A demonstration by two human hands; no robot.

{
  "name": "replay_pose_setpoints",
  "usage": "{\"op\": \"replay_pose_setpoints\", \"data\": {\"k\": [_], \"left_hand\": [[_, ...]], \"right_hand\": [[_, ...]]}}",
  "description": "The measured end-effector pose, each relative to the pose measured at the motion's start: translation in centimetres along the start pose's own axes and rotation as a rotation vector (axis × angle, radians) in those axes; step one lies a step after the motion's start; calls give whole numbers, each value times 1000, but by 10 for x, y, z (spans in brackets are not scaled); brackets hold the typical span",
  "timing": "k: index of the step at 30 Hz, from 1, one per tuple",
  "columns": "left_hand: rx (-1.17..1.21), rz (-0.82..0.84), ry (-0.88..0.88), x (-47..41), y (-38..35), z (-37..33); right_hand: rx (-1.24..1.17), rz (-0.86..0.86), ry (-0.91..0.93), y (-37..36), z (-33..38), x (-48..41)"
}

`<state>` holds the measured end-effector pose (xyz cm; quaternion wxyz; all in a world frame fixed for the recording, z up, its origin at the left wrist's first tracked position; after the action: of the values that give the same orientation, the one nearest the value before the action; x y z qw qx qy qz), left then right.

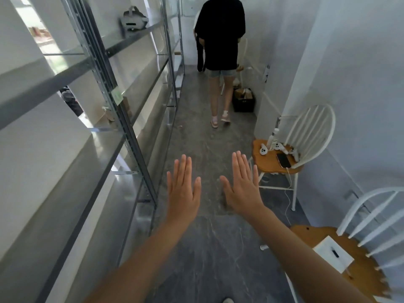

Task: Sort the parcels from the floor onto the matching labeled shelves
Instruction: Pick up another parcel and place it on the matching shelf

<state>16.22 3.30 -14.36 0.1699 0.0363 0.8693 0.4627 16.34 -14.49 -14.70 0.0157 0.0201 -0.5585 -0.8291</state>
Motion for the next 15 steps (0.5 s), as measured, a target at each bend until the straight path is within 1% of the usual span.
{"op": "replay_pose_setpoints", "data": {"k": [7,12,15], "left_hand": [[-32,62,50,-87,-50,-1],[-47,63,35,-144,-85,-12],[-34,90,53,-170,-109,-11]], "right_hand": [[-16,34,-44,11,-70,-91],[-25,31,-36,14,-118,-137],[-37,42,-62,13,-143,-159]]}}
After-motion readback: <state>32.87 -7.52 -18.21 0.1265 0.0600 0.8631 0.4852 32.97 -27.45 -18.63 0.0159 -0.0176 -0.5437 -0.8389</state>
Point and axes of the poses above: each hand's wrist, its own x-axis away from the middle knuckle, its own y-axis out of the back of the hand, z = x × y, the point moved 8 cm from there along -x, towards the middle knuckle, and after that the axes turned 12 degrees about z, right-handed, at the moved point
